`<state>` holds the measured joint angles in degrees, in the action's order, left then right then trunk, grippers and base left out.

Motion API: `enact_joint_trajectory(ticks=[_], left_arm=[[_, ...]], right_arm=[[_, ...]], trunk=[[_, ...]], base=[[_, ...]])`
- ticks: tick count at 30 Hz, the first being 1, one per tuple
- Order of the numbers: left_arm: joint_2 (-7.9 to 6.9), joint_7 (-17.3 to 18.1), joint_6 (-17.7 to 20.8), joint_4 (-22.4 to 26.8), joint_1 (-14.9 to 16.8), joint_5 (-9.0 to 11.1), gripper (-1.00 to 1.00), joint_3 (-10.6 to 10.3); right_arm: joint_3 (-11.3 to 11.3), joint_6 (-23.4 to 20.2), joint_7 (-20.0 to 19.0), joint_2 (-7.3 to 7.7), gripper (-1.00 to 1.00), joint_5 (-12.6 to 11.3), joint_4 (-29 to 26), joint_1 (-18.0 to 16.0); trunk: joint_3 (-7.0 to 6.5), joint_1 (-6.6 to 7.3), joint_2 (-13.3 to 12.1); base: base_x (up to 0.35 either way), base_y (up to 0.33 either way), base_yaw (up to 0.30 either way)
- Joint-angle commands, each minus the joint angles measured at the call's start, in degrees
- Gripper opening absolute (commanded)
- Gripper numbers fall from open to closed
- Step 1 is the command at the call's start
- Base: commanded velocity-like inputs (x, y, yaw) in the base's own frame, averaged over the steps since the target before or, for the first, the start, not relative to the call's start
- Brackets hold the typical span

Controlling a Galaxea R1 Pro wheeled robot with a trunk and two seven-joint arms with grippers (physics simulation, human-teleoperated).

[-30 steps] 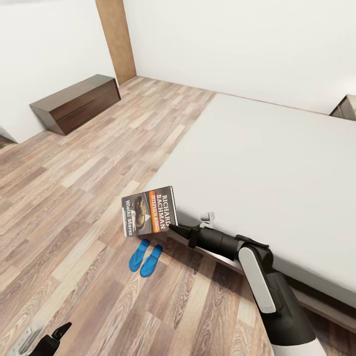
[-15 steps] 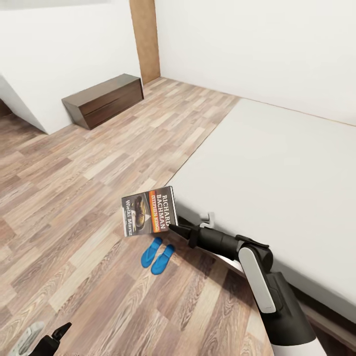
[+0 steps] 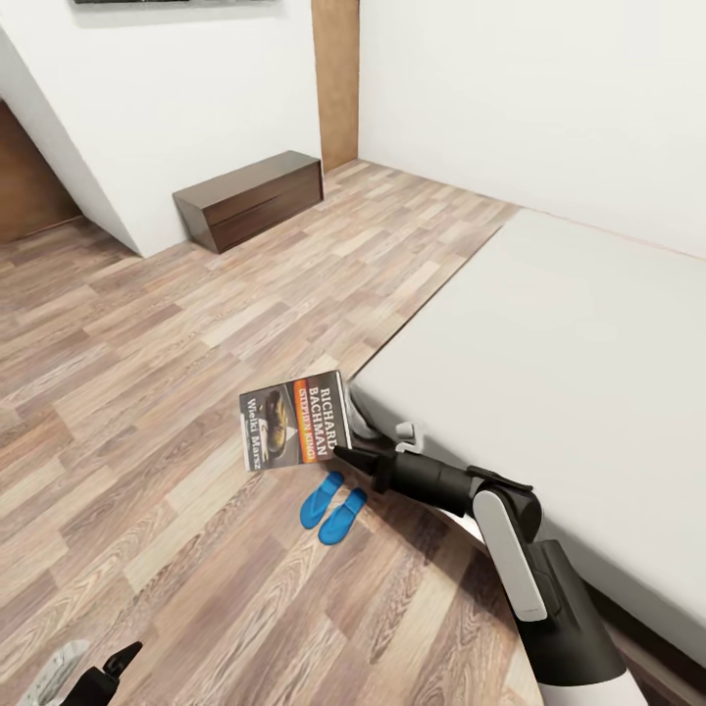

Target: In the bedroom, move the book from the bed onto either nightstand, and place the two sandals side by side next to the bed.

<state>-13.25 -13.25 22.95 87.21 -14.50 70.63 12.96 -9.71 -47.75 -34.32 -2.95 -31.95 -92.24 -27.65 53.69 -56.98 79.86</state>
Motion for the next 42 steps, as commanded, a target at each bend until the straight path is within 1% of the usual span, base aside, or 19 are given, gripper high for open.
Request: enact_joint_trajectory(ticks=[1, 5, 12, 17, 20, 21, 23, 24, 25, 27, 40, 42], left_arm=[[0.01, -0.4, 0.2, 0.1, 0.0, 0.6, 1.0, 0.0], [0.04, -0.3, 0.6, 0.5, 0.2, 1.2, 1.0, 0.0], [-0.16, 0.2, 1.2, 3.5, 0.5, 2.8, 1.0, 0.0], [-0.1, -0.1, 2.4, 4.2, 0.6, 3.2, 1.0, 0.1], [0.0, -0.3, 2.9, 4.2, 0.6, 3.4, 1.0, 1.0], [0.03, -0.4, 3.1, 4.1, 0.6, 4.3, 1.0, 2.6], [0.03, -0.5, 3.2, 3.5, 0.6, 5.4, 1.0, 3.8], [0.01, -0.4, 3.2, 2.6, 0.6, 6.1, 1.0, 4.4], [0.0, -0.4, 3.2, 2.5, 0.6, 6.2, 1.0, 4.5], [-0.01, -0.1, 3.2, 2.1, 0.6, 6.3, 1.0, 4.7], [0.07, 0.0, 2.5, -0.3, 0.6, 5.9, 1.0, 4.3], [0.07, 0.1, 2.5, -0.3, 0.6, 5.8, 1.0, 3.8]], right_arm=[[0.0, -0.5, -0.1, -0.04, -1.0, -0.5, 0.0, 0.0], [0.0, -0.5, -0.1, -0.04, -1.0, -0.5, 0.0, 0.0], [0.1, -0.5, -0.2, 0.09, -1.0, -0.5, 0.0, 0.0], [0.1, -0.5, -0.3, 0.25, -1.0, -0.5, 0.0, 0.0], [0.1, -0.5, -0.4, 0.25, -1.0, -0.5, 0.0, 0.0], [0.0, -0.5, -0.5, 0.25, -1.0, -0.5, 0.0, 0.0], [0.0, -0.5, -0.5, 0.22, -1.0, -0.5, 0.0, 0.0], [-0.1, -0.4, -0.5, 0.18, -1.0, -0.5, 0.0, 0.0], [-0.1, -0.3, -0.5, 0.17, -1.0, -0.5, 0.0, 0.0], [-0.1, -0.3, -0.6, 0.16, -1.0, -0.5, 0.0, 0.0], [-0.3, 0.3, -0.6, 0.02, -1.0, -0.5, 0.0, 0.1], [-0.3, 0.3, -0.6, -0.01, -1.0, -0.5, 0.0, 0.1]], trunk=[[-0.05, 0.0, 0.0], [-0.38, 0.0, 0.0], [-0.97, 0.0, 0.0], [-0.49, -1.1, 2.0], [-0.2, -1.76, 3.2], [-0.11, -1.98, 3.6], [0.08, -2.42, 4.4], [0.0, -2.42, 4.4], [-0.09, -2.42, 4.4], [-0.26, -2.42, 4.4], [-1.37, -2.42, 4.4], [-1.54, -2.42, 4.4]], base=[[0.0, 0.0, 0.168], [0.0, 0.0, 0.156], [0.0, 0.0, 0.139], [0.0, 0.0, 0.127], [0.0, 0.0, 0.123], [0.0, 0.0, 0.121], [0.0, 0.0, 0.121], [0.0, 0.0, 0.12], [0.0, 0.0, 0.119], [0.0, 0.0, 0.117], [0.0, 0.0, 0.102], [0.0, 0.0, 0.112]])
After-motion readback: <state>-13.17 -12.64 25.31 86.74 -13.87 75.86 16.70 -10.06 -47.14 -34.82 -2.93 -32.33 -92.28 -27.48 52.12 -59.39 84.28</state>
